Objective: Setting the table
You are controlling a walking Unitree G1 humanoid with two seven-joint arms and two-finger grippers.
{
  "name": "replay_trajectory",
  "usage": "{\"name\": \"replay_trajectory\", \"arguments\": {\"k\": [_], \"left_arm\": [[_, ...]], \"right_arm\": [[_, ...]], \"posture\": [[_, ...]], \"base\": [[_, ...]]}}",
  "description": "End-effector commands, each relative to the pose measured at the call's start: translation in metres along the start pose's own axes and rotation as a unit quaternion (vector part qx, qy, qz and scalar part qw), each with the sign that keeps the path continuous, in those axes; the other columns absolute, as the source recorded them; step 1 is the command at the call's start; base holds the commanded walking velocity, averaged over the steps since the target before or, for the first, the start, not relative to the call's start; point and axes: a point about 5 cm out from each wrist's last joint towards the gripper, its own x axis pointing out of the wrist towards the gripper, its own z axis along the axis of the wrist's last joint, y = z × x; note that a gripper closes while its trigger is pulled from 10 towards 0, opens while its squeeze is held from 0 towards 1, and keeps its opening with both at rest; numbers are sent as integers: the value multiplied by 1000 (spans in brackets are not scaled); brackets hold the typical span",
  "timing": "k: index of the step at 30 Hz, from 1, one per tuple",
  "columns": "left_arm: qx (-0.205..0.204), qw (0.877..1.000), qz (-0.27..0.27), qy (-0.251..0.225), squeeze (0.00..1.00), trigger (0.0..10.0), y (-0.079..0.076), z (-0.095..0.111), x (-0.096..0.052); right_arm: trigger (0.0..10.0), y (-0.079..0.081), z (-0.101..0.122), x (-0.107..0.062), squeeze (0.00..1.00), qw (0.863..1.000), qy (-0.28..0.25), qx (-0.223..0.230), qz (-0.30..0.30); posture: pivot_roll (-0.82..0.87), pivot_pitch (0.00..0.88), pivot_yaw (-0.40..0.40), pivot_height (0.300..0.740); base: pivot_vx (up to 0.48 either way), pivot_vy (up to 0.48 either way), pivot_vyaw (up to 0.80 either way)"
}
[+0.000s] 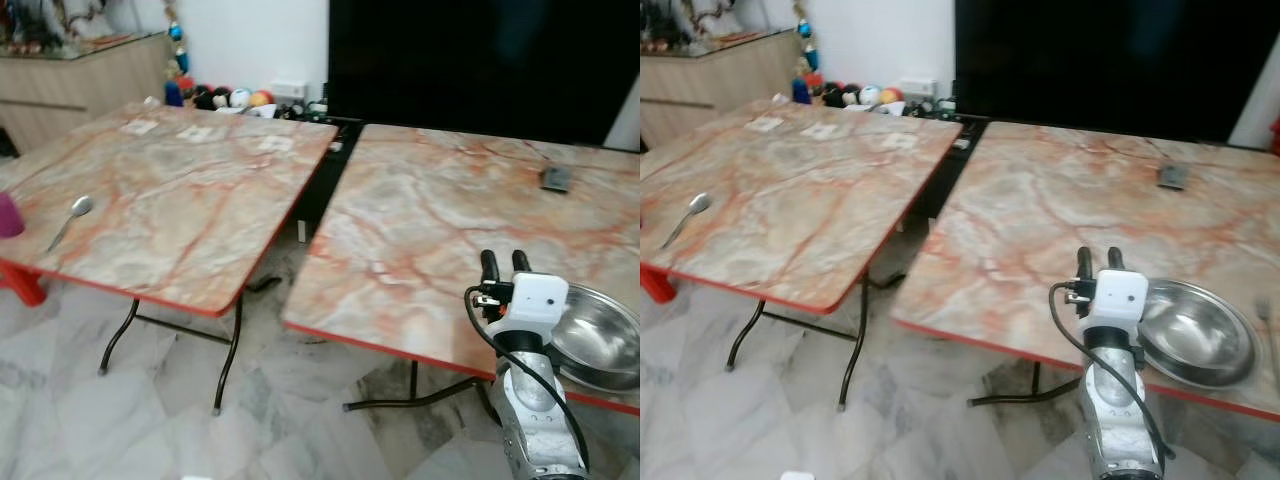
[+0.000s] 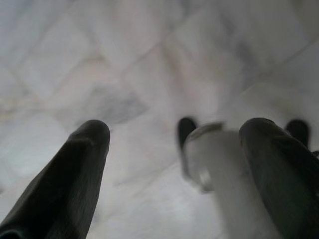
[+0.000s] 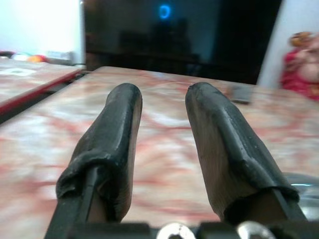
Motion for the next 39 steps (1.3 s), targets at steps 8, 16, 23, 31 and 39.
{"name": "replay_trajectory", "arguments": {"k": [8,16,23,31,39], "left_arm": [[-6,1000,0,4,0,10000,-2,-1,0],[-7,1000,0,4,0,10000,-1,-1,0],[-7,1000,0,3,0,10000,-1,-1,0],[-7,1000,0,3,0,10000,-1,-1,0],[-8,1000,2,4,0,10000,-1,-1,0]], "right_arm": [[10000,3,5,1,0,1000,-5,5,3],[10000,5,5,2,0,1000,-2,9,2],[10000,4,4,2,0,1000,2,10,1],[10000,8,5,3,0,1000,2,14,2],[10000,9,2,1,0,1000,10,16,5]], "posture": [[-1,0,-14,740],[-2,5,-13,740],[-5,11,-13,740],[-6,23,-11,740],[-2,31,-15,740]], "base": [[0,480,0],[0,480,0],[0,480,0],[0,480,0],[0,480,0]]}}
